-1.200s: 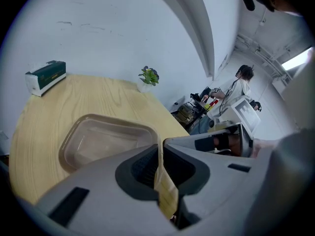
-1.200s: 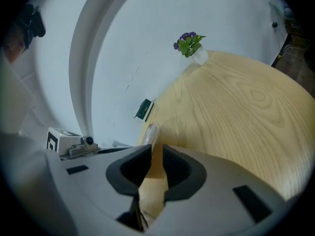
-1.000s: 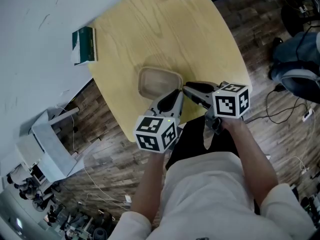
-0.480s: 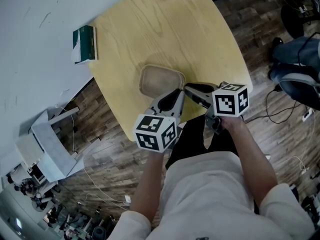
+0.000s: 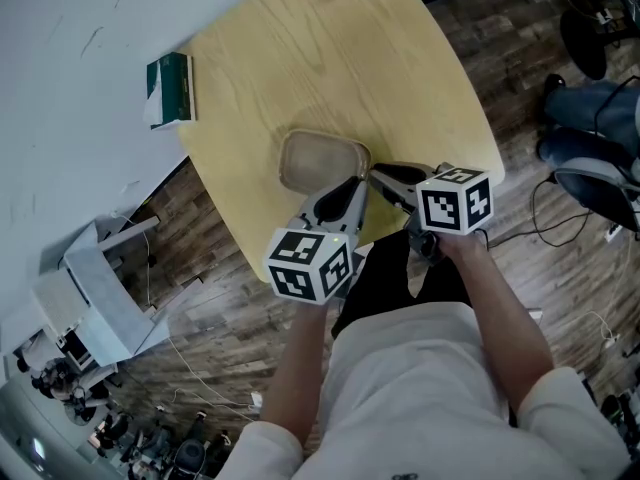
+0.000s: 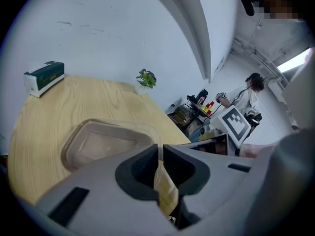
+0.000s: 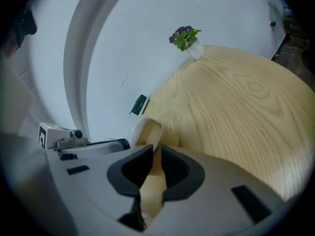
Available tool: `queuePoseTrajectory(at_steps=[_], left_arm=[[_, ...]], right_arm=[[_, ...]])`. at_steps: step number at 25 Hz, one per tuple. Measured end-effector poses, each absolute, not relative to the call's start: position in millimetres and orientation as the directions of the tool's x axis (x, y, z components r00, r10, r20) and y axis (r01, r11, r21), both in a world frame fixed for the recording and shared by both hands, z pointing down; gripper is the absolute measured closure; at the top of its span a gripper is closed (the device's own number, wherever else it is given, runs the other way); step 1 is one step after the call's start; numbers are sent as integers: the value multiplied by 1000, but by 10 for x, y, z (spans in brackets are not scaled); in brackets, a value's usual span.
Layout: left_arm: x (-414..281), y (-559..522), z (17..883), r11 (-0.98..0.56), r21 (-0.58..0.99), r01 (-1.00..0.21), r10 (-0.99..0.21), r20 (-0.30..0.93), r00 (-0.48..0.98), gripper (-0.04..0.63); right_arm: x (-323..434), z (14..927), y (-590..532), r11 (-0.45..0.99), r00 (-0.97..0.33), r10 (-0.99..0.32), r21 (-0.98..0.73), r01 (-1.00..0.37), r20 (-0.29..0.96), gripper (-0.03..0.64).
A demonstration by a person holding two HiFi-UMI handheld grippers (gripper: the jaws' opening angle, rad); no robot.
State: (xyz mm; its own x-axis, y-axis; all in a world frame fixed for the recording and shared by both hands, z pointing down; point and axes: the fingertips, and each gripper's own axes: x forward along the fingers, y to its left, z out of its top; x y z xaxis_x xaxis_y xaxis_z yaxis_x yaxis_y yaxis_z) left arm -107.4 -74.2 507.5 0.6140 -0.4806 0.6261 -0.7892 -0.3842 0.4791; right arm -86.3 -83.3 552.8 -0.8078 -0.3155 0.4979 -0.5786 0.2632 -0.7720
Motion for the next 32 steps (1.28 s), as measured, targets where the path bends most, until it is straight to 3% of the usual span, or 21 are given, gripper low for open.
queuePoseTrajectory(at_steps=[21, 32], left_arm=[[-1121, -762, 5002, -370, 518, -771, -503, 586, 635, 560], [-1148, -742, 4921, -378, 527, -761, -499, 577, 647, 560]], right_arm=[[-868, 5534, -883, 223, -778, -345, -759, -612, 525, 520], [-920, 5613, -845, 180, -758, -345, -753, -633, 554, 568]])
